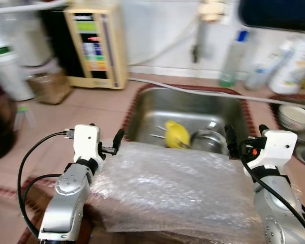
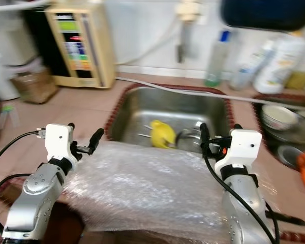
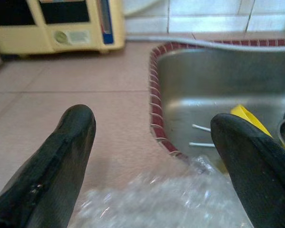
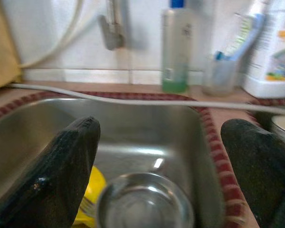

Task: Kitchen organization

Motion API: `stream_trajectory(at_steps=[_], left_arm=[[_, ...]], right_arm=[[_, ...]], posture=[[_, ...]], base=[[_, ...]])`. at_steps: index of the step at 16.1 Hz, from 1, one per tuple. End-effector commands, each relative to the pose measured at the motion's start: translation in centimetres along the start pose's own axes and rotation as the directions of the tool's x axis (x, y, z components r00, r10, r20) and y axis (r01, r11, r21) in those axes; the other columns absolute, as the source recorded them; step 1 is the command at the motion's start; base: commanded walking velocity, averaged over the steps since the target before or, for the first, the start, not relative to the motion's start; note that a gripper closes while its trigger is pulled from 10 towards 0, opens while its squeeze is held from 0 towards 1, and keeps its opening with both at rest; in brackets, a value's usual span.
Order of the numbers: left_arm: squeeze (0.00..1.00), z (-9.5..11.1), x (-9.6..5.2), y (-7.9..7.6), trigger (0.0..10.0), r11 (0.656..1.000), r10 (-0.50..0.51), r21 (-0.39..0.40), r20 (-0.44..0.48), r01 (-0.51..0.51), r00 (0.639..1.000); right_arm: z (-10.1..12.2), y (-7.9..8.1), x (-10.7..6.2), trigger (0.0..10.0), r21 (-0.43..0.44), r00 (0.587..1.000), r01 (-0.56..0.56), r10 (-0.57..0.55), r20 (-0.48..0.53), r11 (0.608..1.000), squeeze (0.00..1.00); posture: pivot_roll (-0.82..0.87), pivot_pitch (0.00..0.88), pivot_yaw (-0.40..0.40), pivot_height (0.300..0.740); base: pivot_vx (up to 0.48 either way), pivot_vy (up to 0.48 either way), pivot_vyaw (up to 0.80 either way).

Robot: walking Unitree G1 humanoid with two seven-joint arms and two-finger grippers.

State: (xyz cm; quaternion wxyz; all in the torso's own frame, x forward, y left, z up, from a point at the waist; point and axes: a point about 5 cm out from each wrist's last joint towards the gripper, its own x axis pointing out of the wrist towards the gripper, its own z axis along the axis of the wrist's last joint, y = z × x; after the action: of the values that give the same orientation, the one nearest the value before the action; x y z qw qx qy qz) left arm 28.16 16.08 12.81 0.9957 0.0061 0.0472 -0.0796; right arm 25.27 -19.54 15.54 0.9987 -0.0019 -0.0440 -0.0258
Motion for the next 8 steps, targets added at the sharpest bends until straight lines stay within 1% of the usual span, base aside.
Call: stream_trajectory(at_steps=[1, 2, 3, 4, 7, 8], left_arm=[[0.00, 0.93, 0.00, 0.30, 10.0, 1.000, 0.025, 0.006, 0.015, -0.025, 1.000], [0.00, 1.09, -0.01, 0.22, 10.0, 1.000, 0.017, 0.003, 0.030, -0.017, 0.999], [0.00, 1.30, -0.06, 0.10, 10.0, 1.000, 0.011, 0.012, 0.052, -0.012, 0.999], [0.00, 1.33, -0.08, -0.03, 10.0, 1.000, 0.001, 0.020, 0.054, -0.002, 0.999], [0.00, 1.26, -0.18, -0.14, 10.0, 1.000, 0.001, 0.020, 0.029, -0.002, 1.000], [0.00, 1.32, -0.16, -0.03, 10.0, 0.999, 0.013, 0.048, 0.032, -0.015, 0.999]], right_arm=[[0.57, 0.44, 0.02, 10.0, 0.003, 1.000, -0.005, 0.005, 0.016, 1.000, 0.00], [0.56, 0.51, 0.02, 10.0, 0.011, 1.000, -0.005, 0.005, 0.017, 1.000, 0.00], [0.59, 0.70, 0.07, 10.0, 0.012, 1.000, -0.013, 0.013, 0.022, 1.000, 0.00], [0.62, 0.78, 0.12, 10.0, 0.011, 1.000, -0.016, 0.016, 0.025, 1.000, 0.00], [0.60, 0.95, 0.30, 10.0, 0.013, 0.999, -0.019, 0.019, 0.026, 1.000, 0.00], [0.53, 0.99, 0.29, 10.0, 0.012, 1.000, -0.020, 0.020, 0.024, 1.000, 0.00]], posture=[[-0.05, 0.010, 0.069, 0.740], [-0.04, 0.010, 0.069, 0.740], [-0.04, 0.011, 0.070, 0.740], [-0.04, 0.011, 0.070, 0.740], [-0.03, 0.009, 0.069, 0.740], [-0.03, 0.009, 0.069, 0.740]], base=[[0.000, 0.000, -0.79], [0.000, 0.000, -0.75], [0.000, 0.000, 0.00], [0.000, 0.000, 0.00], [0.000, 0.000, 0.00], [0.000, 0.000, 0.00]])
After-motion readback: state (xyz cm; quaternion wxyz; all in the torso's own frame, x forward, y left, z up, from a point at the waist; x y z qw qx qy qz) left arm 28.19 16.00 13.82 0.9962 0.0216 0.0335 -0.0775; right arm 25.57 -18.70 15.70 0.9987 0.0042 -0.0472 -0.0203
